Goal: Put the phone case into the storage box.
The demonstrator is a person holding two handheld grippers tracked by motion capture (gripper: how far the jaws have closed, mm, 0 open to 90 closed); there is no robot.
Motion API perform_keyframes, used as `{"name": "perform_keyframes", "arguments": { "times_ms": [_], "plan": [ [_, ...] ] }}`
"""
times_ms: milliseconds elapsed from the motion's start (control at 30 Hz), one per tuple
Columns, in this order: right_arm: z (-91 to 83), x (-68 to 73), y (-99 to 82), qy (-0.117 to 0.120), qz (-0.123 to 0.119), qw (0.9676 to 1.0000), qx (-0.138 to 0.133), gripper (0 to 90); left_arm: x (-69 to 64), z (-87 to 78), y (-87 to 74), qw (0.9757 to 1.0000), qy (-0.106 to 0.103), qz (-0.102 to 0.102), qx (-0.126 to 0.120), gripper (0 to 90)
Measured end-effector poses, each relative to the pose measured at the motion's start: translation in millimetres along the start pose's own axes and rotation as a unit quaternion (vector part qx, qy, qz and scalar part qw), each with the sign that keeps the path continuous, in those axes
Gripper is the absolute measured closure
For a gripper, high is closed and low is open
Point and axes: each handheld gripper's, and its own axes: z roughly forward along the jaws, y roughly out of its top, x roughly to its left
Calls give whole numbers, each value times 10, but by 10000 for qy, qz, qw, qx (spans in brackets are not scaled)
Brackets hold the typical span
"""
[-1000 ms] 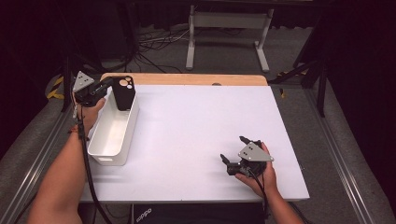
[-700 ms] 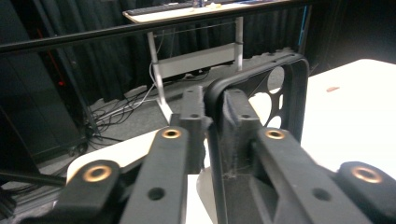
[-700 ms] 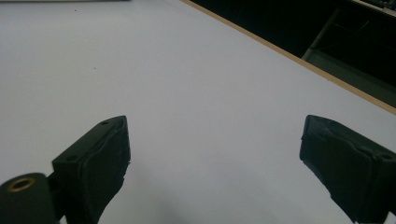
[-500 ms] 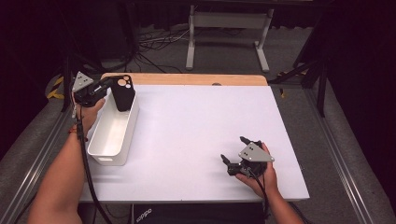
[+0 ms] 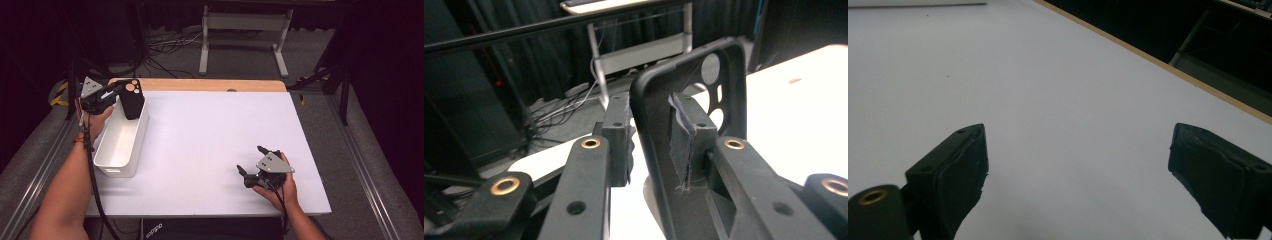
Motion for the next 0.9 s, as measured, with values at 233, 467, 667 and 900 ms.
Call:
{"name": "perform_keyframes", "arguments": {
  "times_ms": [233, 467, 667, 900],
  "plan": [
    [9, 5, 9, 17, -30, 10000, -10, 99, -10, -7, 9, 9999, -20, 42, 94, 675],
    [25, 1, 26, 30, -40, 10000, -23, 99, -1, -25, 9, 9999, -8, 35, 151, 614],
    [23, -1, 22, 26, -45, 10000, -23, 99, 2, -17, -5, 9998, -15, -51, 174, 541],
    [25, 2, 34, 51, -71, 10000, -29, 99, 9, -47, 8, 9999, -12, -80, 153, 458]
  ]
}}
